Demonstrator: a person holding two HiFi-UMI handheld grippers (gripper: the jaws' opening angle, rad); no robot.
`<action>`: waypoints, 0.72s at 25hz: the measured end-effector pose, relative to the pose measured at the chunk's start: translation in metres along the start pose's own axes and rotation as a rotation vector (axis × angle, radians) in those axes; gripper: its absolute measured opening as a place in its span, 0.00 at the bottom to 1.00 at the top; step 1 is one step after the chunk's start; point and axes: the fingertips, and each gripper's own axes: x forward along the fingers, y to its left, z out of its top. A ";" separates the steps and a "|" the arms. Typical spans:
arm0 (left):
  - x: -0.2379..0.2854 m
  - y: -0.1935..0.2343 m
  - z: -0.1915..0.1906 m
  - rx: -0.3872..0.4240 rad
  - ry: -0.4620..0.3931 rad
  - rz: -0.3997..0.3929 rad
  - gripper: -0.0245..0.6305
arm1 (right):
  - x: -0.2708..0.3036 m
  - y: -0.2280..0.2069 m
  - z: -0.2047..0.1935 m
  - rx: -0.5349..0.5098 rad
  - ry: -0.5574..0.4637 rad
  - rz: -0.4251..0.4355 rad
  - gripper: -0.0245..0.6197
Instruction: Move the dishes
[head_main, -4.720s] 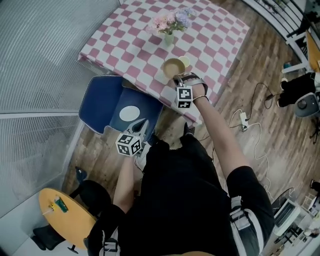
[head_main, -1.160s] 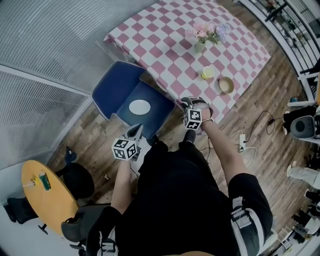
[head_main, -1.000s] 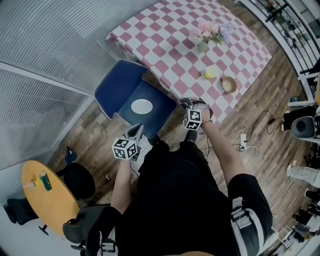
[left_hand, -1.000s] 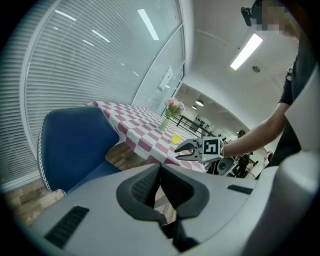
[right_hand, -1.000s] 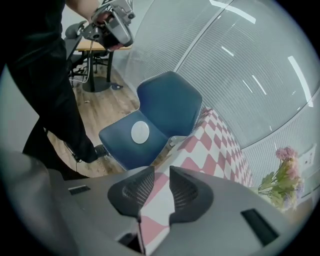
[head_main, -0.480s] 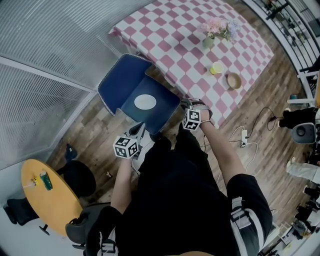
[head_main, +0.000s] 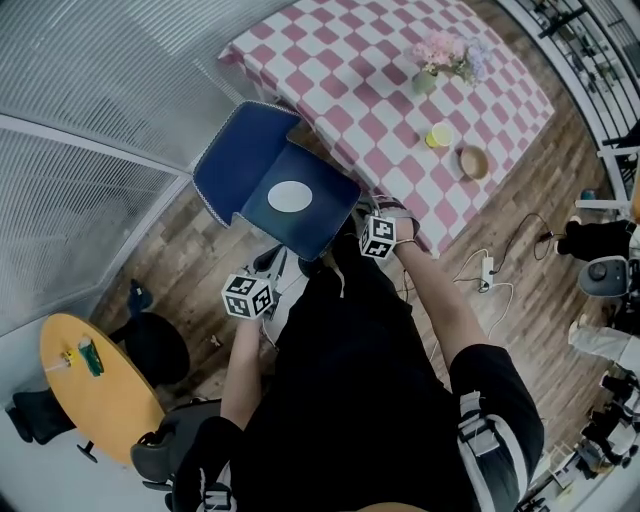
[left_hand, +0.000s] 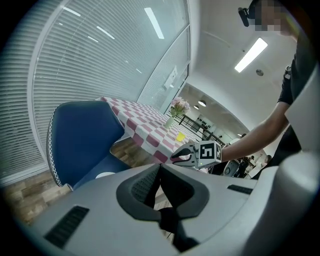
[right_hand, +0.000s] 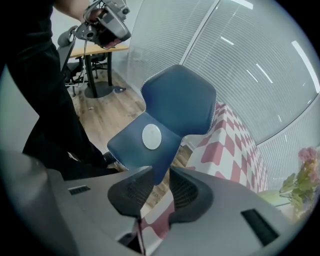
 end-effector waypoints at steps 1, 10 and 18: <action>0.001 0.003 0.002 -0.006 -0.002 0.007 0.07 | 0.004 0.000 0.002 -0.005 -0.002 0.009 0.21; 0.020 0.016 0.015 -0.019 -0.004 0.027 0.07 | 0.035 -0.017 0.017 -0.015 -0.037 0.049 0.21; 0.043 0.032 0.000 -0.075 0.027 0.053 0.07 | 0.078 -0.018 0.017 0.064 -0.049 0.122 0.21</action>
